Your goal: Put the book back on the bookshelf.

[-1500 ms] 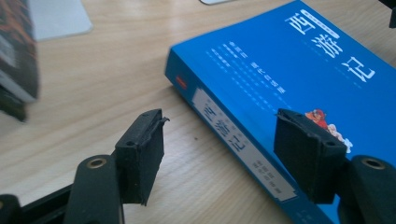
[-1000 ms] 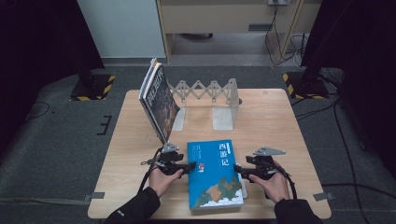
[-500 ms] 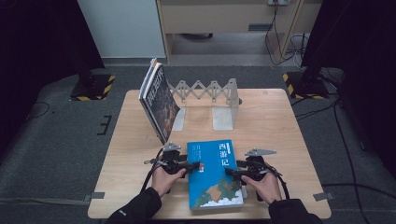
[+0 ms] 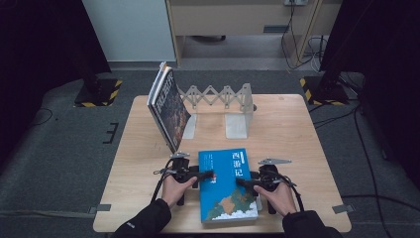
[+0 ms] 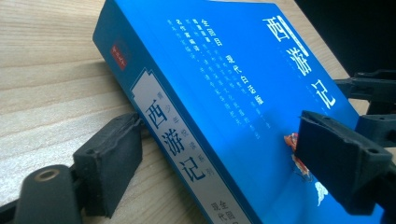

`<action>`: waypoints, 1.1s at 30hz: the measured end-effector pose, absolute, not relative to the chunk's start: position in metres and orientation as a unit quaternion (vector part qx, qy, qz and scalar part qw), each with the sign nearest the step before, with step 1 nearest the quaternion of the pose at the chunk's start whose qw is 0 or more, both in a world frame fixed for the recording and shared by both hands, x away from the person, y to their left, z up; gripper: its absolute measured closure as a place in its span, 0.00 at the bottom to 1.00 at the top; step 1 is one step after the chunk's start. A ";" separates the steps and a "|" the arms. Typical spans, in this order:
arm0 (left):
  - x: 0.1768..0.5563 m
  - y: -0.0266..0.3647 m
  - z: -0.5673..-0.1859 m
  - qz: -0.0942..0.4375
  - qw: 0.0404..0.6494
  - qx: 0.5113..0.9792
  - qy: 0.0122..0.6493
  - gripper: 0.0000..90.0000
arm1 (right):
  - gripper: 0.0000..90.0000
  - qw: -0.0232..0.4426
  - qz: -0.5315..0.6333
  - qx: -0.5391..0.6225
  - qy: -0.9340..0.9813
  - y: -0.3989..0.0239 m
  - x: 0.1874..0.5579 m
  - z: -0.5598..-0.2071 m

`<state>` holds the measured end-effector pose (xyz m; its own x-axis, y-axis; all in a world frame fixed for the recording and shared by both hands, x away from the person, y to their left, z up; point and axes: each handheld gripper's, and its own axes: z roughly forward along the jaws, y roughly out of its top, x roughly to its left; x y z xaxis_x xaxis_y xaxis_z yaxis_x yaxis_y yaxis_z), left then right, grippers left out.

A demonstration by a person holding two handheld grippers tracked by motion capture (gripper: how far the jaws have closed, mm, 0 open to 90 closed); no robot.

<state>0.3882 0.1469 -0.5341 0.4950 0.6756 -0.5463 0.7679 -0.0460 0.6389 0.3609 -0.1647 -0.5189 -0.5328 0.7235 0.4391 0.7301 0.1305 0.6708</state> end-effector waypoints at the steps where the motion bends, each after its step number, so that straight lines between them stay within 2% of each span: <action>1: 0.388 0.147 -0.534 -0.048 0.476 0.721 0.500 0.15 | 0.29 0.003 -0.448 -0.483 -0.752 -0.165 0.361 -0.519; 19: 0.390 0.146 -0.539 -0.049 0.496 0.714 0.492 0.15 | 0.25 0.011 -0.451 -0.488 -0.747 -0.163 0.362 -0.521; 24: 0.390 0.145 -0.539 -0.056 0.503 0.708 0.493 0.11 | 0.25 0.011 -0.452 -0.488 -0.747 -0.163 0.362 -0.521; 33: 0.390 0.146 -0.537 -0.060 0.488 0.716 0.496 0.16 | 0.25 0.011 -0.451 -0.488 -0.747 -0.163 0.362 -0.521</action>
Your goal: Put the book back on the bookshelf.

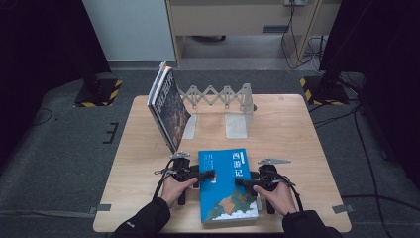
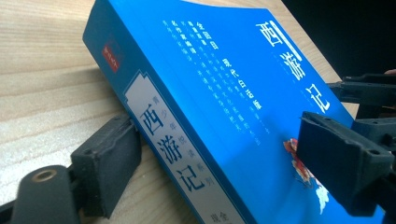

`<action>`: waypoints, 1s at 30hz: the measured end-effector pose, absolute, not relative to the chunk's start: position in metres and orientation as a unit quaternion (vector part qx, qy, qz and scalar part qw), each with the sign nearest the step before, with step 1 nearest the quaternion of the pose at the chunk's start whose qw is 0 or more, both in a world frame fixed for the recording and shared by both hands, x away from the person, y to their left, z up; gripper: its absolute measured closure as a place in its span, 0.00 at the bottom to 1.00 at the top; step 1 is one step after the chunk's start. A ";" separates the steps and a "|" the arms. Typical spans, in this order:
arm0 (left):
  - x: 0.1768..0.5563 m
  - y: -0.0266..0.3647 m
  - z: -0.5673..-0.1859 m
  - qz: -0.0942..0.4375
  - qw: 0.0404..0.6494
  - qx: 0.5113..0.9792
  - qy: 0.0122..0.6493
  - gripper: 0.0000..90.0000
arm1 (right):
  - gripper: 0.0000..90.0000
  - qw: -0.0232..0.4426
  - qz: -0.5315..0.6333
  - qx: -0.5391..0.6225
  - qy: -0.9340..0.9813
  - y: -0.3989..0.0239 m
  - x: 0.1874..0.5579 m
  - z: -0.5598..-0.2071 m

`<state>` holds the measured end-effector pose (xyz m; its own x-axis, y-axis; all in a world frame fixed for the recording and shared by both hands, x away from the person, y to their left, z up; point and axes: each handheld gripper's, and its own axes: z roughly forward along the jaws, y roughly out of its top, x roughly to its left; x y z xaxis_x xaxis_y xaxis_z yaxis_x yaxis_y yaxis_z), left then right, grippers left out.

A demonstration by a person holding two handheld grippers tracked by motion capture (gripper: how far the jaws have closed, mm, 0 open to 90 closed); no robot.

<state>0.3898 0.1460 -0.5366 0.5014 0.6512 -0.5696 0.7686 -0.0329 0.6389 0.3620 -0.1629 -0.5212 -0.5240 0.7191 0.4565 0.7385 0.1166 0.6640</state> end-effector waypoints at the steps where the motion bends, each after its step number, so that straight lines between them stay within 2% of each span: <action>1: 0.390 0.146 -0.536 -0.065 0.486 0.714 0.499 0.17 | 0.25 0.011 -0.451 -0.488 -0.747 -0.163 0.362 -0.521; 9: 0.392 0.151 -0.536 -0.115 0.479 0.701 0.515 0.28 | 0.25 0.008 -0.456 -0.484 -0.747 -0.164 0.362 -0.522; 21: 0.393 0.151 -0.526 -0.114 0.462 0.720 0.505 0.31 | 0.24 0.007 -0.456 -0.480 -0.750 -0.163 0.362 -0.523; 30: 0.392 0.151 -0.521 -0.123 0.478 0.717 0.493 0.37 | 0.24 0.009 -0.452 -0.477 -0.753 -0.163 0.363 -0.522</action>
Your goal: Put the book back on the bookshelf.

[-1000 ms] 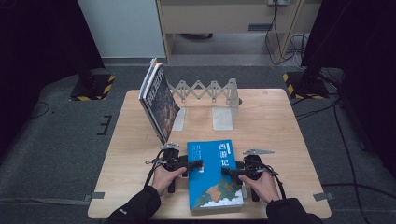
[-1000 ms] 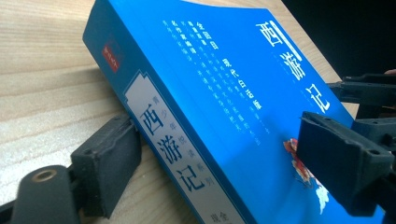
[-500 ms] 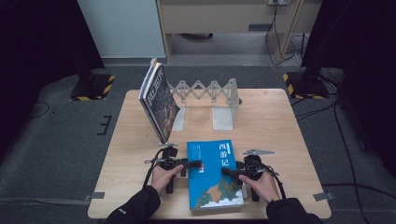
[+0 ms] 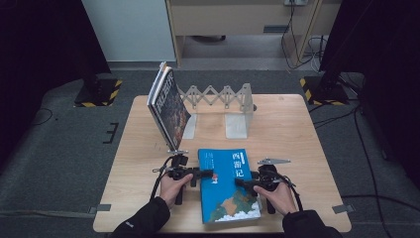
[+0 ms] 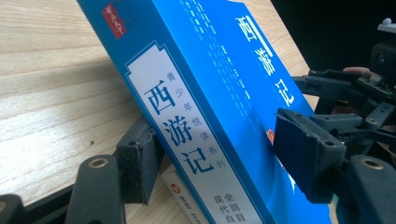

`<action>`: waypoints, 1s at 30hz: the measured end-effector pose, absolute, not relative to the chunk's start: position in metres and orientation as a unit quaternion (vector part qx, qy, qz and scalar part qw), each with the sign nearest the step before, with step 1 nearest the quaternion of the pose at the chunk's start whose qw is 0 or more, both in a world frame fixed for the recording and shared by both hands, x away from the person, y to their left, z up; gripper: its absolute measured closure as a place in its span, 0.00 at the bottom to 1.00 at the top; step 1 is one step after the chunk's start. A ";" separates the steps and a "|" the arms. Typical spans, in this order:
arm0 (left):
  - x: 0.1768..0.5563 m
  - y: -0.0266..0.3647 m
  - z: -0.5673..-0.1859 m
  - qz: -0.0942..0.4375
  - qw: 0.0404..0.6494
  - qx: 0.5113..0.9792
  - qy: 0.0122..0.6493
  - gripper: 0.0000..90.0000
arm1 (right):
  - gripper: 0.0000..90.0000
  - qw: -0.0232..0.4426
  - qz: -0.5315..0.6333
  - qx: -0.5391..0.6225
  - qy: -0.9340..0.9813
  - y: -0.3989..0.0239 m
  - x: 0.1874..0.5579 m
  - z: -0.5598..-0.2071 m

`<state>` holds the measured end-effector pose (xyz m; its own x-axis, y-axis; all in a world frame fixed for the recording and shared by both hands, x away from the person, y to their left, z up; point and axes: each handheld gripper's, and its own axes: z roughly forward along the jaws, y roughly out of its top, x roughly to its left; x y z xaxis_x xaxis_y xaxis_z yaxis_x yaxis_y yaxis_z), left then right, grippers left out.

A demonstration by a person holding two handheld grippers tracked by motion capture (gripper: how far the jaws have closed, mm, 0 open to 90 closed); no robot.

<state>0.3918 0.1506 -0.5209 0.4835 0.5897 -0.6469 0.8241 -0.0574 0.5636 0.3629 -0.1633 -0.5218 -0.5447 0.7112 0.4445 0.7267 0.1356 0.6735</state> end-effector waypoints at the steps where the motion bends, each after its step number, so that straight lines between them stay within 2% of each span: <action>1: 0.392 0.151 -0.521 -0.122 0.478 0.717 0.492 0.37 | 0.24 0.009 -0.452 -0.477 -0.754 -0.163 0.363 -0.522; 7: 0.390 0.148 -0.519 -0.118 0.481 0.719 0.487 0.38 | 0.25 0.014 -0.449 -0.477 -0.756 -0.164 0.364 -0.521; 15: 0.386 0.146 -0.511 -0.115 0.504 0.716 0.468 0.49 | 0.27 0.022 -0.445 -0.477 -0.758 -0.166 0.367 -0.519; 30: 0.385 0.140 -0.499 -0.087 0.495 0.738 0.449 0.50 | 0.39 0.021 -0.441 -0.472 -0.763 -0.171 0.371 -0.512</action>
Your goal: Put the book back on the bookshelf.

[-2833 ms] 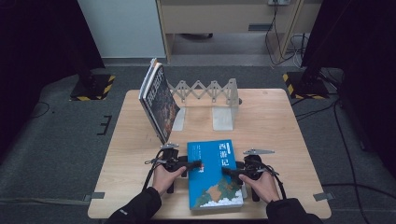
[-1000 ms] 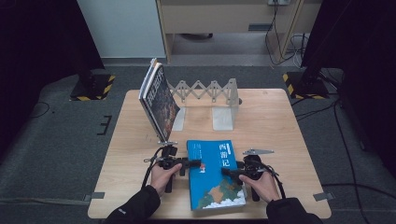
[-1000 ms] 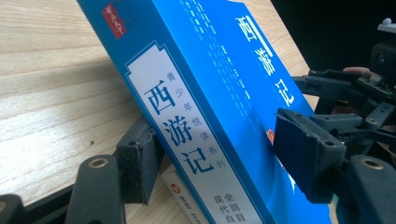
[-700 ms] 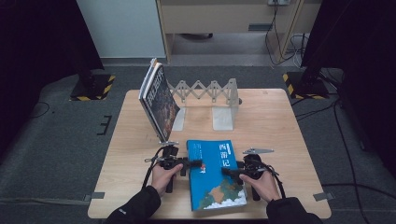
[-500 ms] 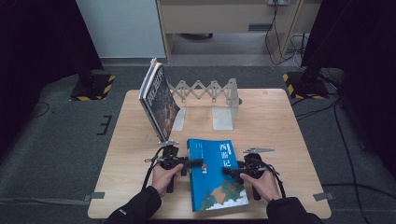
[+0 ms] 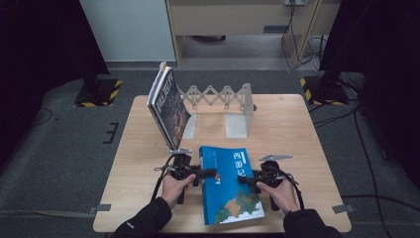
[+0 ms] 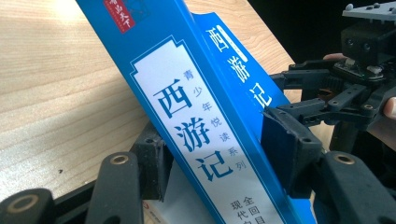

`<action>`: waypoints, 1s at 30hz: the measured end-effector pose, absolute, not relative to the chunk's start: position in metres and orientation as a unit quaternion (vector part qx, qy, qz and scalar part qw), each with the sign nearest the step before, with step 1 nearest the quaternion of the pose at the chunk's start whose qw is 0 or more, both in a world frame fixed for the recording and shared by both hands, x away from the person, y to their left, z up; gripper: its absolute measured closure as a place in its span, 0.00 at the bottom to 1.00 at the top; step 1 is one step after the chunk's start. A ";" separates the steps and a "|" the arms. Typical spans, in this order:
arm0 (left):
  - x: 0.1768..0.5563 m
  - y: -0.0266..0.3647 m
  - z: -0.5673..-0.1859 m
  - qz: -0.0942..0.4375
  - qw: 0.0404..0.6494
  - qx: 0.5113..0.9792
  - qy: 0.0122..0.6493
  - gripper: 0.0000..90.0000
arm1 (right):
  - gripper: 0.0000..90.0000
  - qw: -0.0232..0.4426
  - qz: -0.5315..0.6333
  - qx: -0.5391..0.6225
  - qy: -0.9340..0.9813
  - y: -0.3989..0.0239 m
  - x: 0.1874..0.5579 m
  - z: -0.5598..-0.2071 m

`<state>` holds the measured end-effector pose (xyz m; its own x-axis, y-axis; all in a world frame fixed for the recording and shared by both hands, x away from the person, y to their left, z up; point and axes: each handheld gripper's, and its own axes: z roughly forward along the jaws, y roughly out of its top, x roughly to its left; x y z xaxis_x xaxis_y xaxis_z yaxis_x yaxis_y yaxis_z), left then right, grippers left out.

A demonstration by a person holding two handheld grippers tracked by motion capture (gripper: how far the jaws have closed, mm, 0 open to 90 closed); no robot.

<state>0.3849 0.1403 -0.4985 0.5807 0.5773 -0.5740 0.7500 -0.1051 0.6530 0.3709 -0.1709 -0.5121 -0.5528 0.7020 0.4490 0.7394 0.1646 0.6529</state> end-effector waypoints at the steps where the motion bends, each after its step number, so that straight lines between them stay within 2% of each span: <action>1: 0.385 0.140 -0.497 -0.084 0.495 0.740 0.447 0.50 | 0.40 0.020 -0.442 -0.473 -0.762 -0.171 0.371 -0.512; 23: 0.390 0.141 -0.473 -0.047 0.517 0.740 0.428 0.54 | 0.53 -0.020 -0.486 -0.454 -0.747 -0.177 0.375 -0.494; 30: 0.390 0.144 -0.466 -0.039 0.528 0.733 0.427 0.56 | 0.54 -0.038 -0.493 -0.440 -0.750 -0.175 0.378 -0.486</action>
<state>0.3898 0.1440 -0.4656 0.6320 0.5846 -0.5087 0.6672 -0.0766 0.7409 0.3778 -0.1755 -0.4863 -0.6096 0.6976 0.3766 0.6222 0.1268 0.7725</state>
